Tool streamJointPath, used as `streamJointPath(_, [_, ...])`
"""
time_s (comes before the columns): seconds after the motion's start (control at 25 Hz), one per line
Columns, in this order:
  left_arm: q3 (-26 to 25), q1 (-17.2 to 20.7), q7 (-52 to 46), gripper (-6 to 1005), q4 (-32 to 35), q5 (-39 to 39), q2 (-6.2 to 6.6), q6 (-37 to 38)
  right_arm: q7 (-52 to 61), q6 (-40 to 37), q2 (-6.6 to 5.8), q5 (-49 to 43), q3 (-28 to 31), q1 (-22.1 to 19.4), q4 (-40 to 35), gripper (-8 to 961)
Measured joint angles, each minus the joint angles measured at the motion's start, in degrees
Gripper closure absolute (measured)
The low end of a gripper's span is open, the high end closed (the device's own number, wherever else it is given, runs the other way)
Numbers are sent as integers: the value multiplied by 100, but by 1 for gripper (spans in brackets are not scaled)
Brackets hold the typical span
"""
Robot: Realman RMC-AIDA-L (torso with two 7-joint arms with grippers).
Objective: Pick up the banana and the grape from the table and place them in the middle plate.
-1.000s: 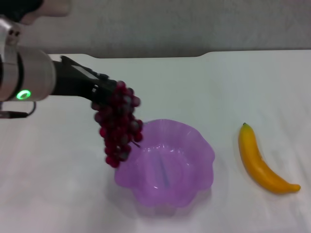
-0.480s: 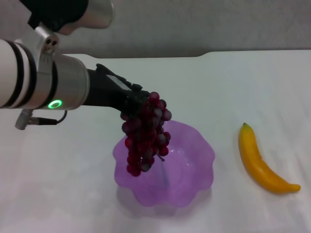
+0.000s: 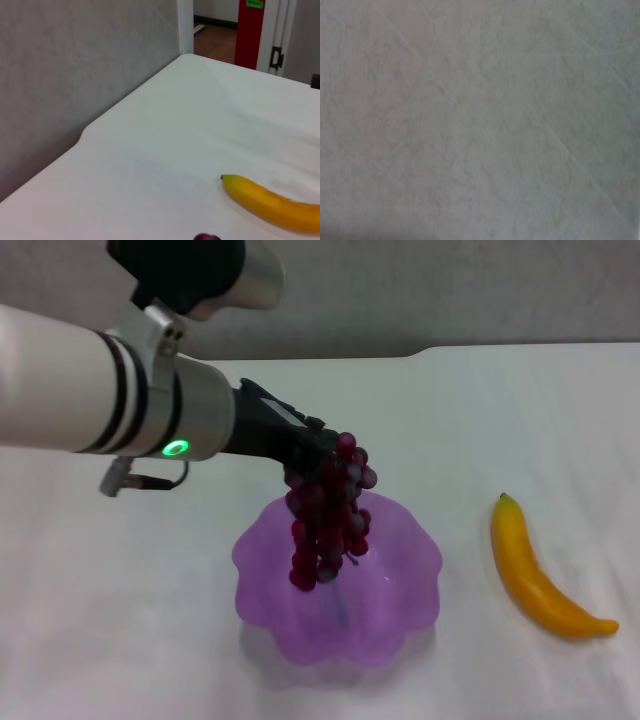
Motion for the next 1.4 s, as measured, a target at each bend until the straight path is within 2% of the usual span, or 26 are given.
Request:
streamJointPath(0.92, [276,-433,358,865,-1360,-617,-7,-659,0,-25,0,0,-45,39,-6,74])
streamJointPath(1.4, [426,-794,438,868,-2040,-774,-4,-1039,0,-36,0,0,-60,76,-24,73])
